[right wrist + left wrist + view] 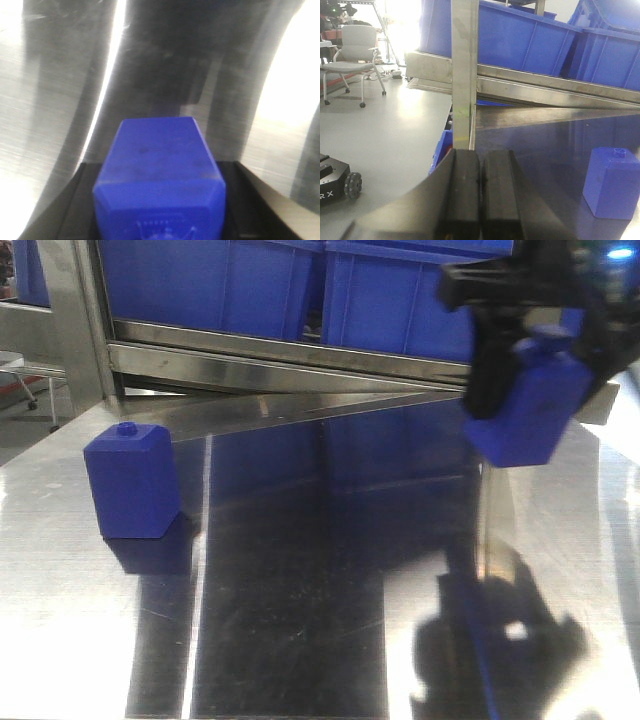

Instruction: Pick and sort blue part to right shelf

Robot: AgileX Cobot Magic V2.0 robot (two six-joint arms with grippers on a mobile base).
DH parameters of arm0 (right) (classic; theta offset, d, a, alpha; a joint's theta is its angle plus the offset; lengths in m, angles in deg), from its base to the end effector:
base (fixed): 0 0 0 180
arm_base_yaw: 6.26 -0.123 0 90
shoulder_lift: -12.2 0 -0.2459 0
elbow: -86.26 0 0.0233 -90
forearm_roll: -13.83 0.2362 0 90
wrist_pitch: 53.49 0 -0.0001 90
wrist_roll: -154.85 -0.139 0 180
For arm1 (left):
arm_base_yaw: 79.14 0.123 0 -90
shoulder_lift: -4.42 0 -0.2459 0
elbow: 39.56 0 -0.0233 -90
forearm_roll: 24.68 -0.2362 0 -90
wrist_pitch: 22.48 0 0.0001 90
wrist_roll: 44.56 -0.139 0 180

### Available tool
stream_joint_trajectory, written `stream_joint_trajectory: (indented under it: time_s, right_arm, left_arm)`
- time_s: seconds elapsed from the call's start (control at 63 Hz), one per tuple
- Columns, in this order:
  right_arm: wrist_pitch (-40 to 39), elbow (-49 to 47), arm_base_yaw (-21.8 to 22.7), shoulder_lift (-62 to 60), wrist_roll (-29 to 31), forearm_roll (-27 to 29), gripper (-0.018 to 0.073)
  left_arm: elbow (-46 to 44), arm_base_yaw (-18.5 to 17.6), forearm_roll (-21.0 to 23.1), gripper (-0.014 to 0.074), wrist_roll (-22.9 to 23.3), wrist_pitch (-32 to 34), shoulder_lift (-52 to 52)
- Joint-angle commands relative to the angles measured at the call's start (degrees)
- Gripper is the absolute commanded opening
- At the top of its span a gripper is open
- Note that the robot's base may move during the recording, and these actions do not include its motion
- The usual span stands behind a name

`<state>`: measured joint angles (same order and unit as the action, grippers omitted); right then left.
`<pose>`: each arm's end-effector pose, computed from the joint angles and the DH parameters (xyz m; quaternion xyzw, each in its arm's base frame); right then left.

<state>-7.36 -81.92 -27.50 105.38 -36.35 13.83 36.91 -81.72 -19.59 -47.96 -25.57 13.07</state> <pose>0.2935 0.1141 0.2081 -0.0847 0.9647 0.0696 0.2394 0.1290 -0.0065 0.2076 0.0072 0.6959 -0.0284 0.7176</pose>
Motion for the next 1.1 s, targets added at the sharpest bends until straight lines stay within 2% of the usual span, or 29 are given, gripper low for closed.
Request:
stream_joint_trajectory:
  time_s: [0.0, 0.159, 0.286, 0.492, 0.619, 0.762, 1.08]
  right_arm:
    - [-7.77, 3.27, 3.90, -7.22, 3.14, 0.00, 0.0434]
    - [-17.32, 12.13, 10.44, -15.77, 5.18, 0.00, 0.0434]
    - [-28.51, 19.28, 14.53, -23.06, 9.92, 0.87, 0.0434]
    - [-41.47, 30.29, 16.96, -35.24, 12.68, 0.94, 0.0434]
    - [-43.96, 36.73, 16.96, -44.21, 12.68, 0.93, 0.0434]
    - [-42.91, 41.62, 16.96, -55.64, 12.68, 0.93, 0.0434]
    - [-39.64, 44.29, 16.96, -74.03, 12.68, 0.93, 0.0434]
  left_arm:
    - [1.28, -0.36, 0.47, 0.0125, 0.21, 5.25, -1.14]
    - [1.28, -0.36, 0.47, 0.0125, 0.21, 5.25, -1.14]
    - [1.28, -0.36, 0.47, 0.0125, 0.21, 5.25, -1.14]
    - [1.28, -0.36, 0.47, 0.0125, 0.21, 5.25, -1.14]
    - [1.28, -0.36, 0.47, 0.0125, 0.21, 5.25, -1.14]
    - [1.28, -0.36, 0.47, 0.0125, 0.21, 5.25, -1.14]
    - [1.28, -0.36, 0.47, 0.0125, 0.21, 5.25, -1.14]
